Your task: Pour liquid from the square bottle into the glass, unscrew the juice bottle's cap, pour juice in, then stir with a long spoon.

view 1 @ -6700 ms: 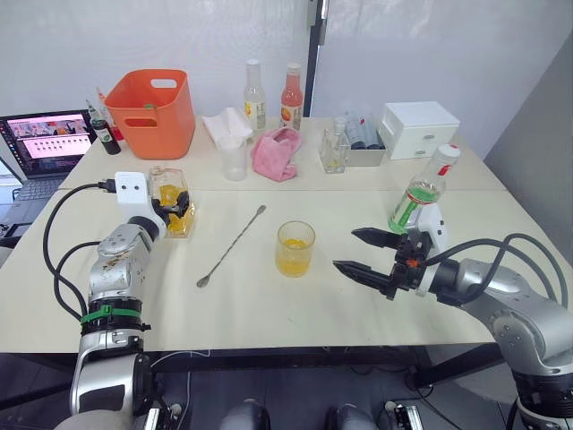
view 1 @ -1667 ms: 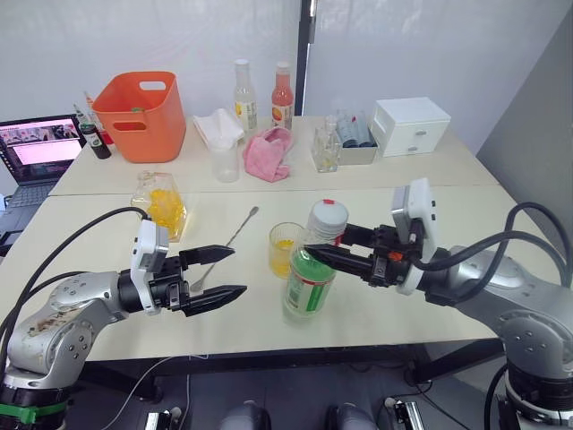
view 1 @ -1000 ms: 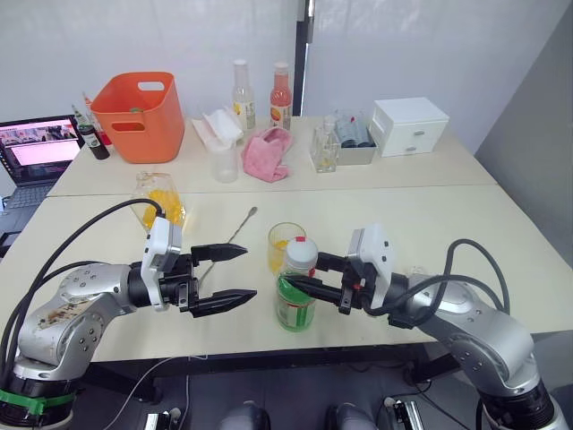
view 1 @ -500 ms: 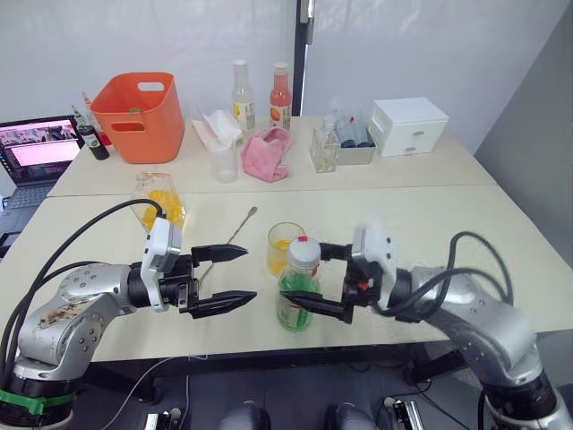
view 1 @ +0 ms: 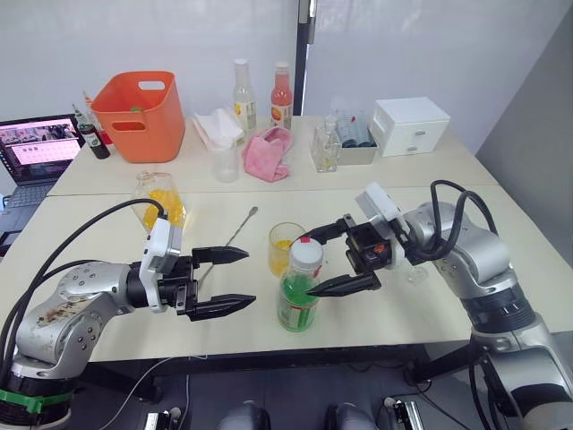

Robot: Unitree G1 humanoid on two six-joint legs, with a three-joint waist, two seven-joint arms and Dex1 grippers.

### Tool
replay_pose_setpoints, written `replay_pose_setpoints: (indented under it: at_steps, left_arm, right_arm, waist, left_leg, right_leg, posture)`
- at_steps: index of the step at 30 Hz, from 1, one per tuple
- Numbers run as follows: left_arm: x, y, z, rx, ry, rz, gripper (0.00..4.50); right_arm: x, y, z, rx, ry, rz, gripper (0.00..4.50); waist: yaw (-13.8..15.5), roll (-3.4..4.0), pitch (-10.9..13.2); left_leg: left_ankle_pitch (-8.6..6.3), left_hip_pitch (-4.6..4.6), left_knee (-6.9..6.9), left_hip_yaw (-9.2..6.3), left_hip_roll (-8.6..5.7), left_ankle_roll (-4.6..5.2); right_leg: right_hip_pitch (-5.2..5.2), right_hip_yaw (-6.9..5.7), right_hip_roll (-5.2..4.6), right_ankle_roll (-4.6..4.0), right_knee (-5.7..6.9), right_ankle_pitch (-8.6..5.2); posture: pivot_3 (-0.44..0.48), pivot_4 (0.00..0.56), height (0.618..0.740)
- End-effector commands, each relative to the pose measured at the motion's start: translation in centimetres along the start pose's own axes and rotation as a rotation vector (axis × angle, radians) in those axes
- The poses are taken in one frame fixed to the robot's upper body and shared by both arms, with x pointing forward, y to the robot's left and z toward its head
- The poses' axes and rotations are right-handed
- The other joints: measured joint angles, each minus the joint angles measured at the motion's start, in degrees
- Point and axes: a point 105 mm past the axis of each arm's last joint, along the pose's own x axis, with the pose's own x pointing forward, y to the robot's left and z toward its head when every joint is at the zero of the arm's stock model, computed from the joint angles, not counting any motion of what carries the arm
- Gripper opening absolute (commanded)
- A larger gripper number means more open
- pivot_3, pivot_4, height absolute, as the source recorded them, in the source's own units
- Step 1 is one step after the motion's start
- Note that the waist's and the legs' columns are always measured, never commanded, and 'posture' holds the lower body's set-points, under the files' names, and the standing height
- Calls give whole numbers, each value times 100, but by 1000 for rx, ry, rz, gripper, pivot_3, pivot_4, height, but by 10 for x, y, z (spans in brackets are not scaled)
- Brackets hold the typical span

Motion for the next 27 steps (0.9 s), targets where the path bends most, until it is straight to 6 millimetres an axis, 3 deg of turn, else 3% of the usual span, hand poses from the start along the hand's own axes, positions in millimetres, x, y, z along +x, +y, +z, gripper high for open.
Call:
replay_pose_setpoints:
  at_steps: [1,3,11,18,27]
  left_arm:
    - [-4,-6,10,30,4,-11,4500]
    - [-6,-8,11,29,14,-9,4500]
    - [-10,-11,12,21,30,4,4500]
    - [-10,-13,11,20,34,16,4500]
    - [-11,-6,12,41,24,41,4500]
  right_arm:
    - [4,-2,4,-80,14,70,3986]
    - [6,-4,3,-94,13,94,3986]
    - [7,-4,9,-89,-26,148,1710]
    - [7,-1,14,-70,-66,161,1711]
    - [2,24,37,0,-81,-116,1711]
  waist:
    - [-17,1,0]
    - [-16,1,0]
    - [-29,1,1]
    - [-30,2,1]
    - [6,1,1]
  left_leg:
    - [0,0,1,1,0,0]
    - [1,0,0,0,1,-2]
    - [1,0,0,0,2,-5]
    - [0,0,-1,0,2,-8]
    - [-3,-4,-2,-1,0,-10]
  right_leg:
    - [-1,1,0,0,0,0]
    - [-4,0,1,-1,1,-1]
    - [-3,0,1,-1,4,0]
    - [-5,0,1,-1,3,-1]
    - [-4,-1,-4,-1,4,0]
  posture:
    - [0,150,713]
    - [0,150,713]
    - [0,150,713]
    - [0,150,713]
    - [0,150,713]
